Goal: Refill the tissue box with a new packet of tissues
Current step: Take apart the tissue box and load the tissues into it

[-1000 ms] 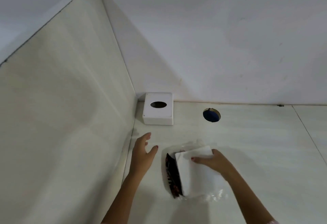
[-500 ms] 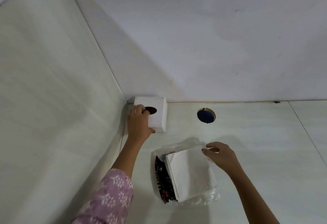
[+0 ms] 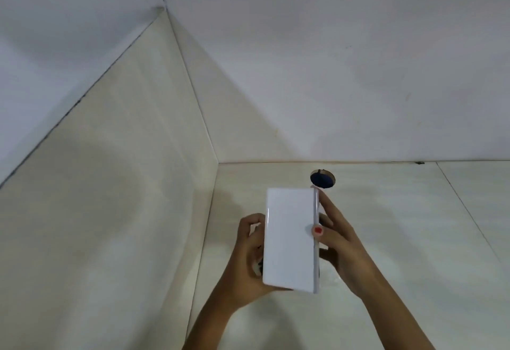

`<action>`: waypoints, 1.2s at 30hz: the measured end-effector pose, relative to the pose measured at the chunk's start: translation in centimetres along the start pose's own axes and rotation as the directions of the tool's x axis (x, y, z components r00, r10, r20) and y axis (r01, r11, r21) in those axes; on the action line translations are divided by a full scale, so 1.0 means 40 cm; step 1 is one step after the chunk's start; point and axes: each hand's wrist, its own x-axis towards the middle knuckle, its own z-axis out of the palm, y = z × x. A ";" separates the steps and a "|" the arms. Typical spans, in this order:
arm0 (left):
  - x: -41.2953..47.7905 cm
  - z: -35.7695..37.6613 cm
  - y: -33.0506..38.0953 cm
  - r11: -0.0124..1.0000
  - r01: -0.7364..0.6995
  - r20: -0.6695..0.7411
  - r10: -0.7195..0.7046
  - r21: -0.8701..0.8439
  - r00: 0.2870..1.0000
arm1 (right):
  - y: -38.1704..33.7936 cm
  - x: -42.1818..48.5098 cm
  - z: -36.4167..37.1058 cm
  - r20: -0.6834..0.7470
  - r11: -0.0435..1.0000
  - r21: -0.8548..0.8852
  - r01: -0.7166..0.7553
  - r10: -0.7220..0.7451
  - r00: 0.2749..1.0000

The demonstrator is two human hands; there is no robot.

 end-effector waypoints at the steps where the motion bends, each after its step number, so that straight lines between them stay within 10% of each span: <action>1: -0.024 0.004 0.005 0.999 0.014 0.032 -0.013 -0.037 0.999 | 0.003 -0.029 0.001 -0.028 1.000 -0.001 0.016 -0.016 0.999; 9: -0.117 0.077 0.031 0.923 0.315 0.118 -0.295 -0.222 0.948 | 0.084 -0.192 0.040 -0.138 1.000 -0.020 0.007 -0.010 0.990; 15: -0.166 0.081 0.018 0.946 0.252 0.154 -0.223 -0.205 0.963 | 0.120 -0.232 0.014 -0.080 0.989 -0.088 0.117 -0.124 0.989; 26: -0.222 0.012 -0.156 0.540 0.193 -0.033 -0.380 -0.819 0.924 | 0.202 -0.223 -0.134 0.085 0.787 0.581 -0.207 0.194 0.977; 36: -0.293 -0.011 -0.297 0.374 0.175 -0.177 -0.737 -0.911 0.652 | 0.314 -0.229 -0.290 -0.218 0.862 0.335 -0.379 0.462 0.859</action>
